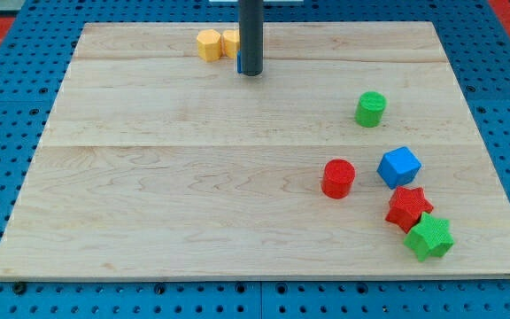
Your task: Push the blue cube closer to the group of blocks
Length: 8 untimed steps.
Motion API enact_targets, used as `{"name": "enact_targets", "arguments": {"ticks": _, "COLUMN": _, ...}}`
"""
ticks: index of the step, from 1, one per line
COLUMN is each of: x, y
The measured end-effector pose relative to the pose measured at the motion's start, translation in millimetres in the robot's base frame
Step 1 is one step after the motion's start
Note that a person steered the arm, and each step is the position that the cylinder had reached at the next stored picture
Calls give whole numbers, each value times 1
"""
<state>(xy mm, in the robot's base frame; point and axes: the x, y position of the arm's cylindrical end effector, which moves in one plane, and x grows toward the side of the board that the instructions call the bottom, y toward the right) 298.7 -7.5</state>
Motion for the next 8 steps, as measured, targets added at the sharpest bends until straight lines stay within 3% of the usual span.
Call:
{"name": "enact_targets", "arguments": {"ticks": 1, "x": 29, "y": 30}}
{"name": "enact_targets", "arguments": {"ticks": 2, "x": 120, "y": 58}}
{"name": "enact_targets", "arguments": {"ticks": 4, "x": 131, "y": 261}}
{"name": "enact_targets", "arguments": {"ticks": 5, "x": 213, "y": 291}}
{"name": "enact_targets", "arguments": {"ticks": 6, "x": 225, "y": 223}}
{"name": "enact_targets", "arguments": {"ticks": 8, "x": 183, "y": 188}}
